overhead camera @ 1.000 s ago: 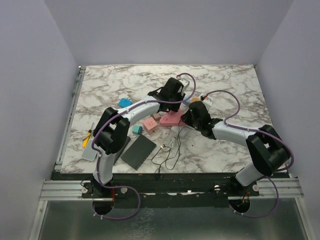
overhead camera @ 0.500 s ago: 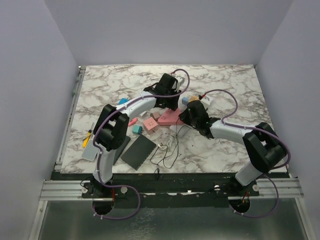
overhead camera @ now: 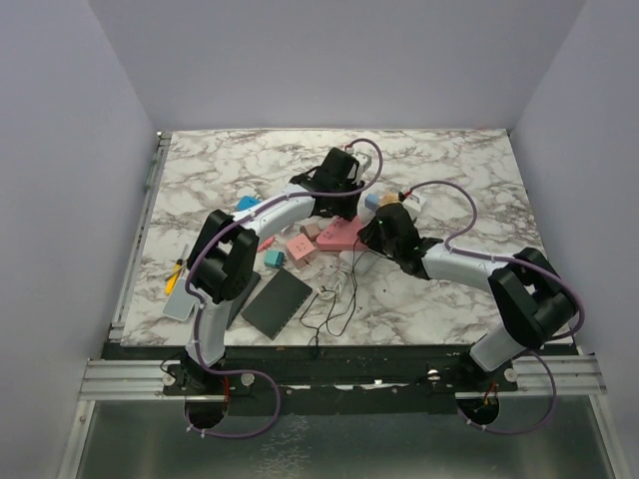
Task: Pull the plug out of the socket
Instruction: Remove the plug from the socket.
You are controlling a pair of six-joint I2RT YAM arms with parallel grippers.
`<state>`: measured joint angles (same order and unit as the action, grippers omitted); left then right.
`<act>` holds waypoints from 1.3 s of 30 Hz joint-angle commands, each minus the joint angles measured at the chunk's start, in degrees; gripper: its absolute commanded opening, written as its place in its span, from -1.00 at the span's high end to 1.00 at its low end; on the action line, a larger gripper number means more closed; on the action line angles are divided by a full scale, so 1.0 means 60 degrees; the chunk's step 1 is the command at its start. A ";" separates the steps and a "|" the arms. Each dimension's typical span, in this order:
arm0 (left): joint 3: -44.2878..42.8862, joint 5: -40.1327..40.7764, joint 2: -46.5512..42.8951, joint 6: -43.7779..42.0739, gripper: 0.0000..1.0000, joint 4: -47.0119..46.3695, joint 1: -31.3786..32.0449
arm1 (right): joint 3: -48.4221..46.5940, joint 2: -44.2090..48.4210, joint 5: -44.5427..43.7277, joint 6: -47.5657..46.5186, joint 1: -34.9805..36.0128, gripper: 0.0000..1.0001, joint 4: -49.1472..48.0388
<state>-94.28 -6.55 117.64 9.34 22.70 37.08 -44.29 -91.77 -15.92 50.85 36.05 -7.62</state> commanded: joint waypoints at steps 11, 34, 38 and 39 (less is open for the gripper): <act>0.0305 0.1711 -0.0355 0.0150 1.00 0.0157 0.0826 | 0.1356 0.0123 0.1738 -0.0725 0.0509 0.21 0.3973; 0.0635 0.2409 -0.0651 -0.0645 1.00 -0.0134 0.1282 | 0.1248 -0.0996 0.1603 -0.0183 0.0505 0.31 0.4385; 0.0637 0.2365 -0.0590 -0.0721 1.00 -0.0125 0.1292 | 0.1200 -0.1283 0.1692 -0.0168 0.0510 0.32 0.4335; 0.0614 0.2274 -0.0567 -0.0724 1.00 -0.0125 0.1278 | 0.1202 -0.1326 0.1700 -0.0169 0.0508 0.33 0.4317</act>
<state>-91.72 7.92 115.26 5.23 21.10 42.96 -42.92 -89.32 -10.72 53.23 36.82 -2.28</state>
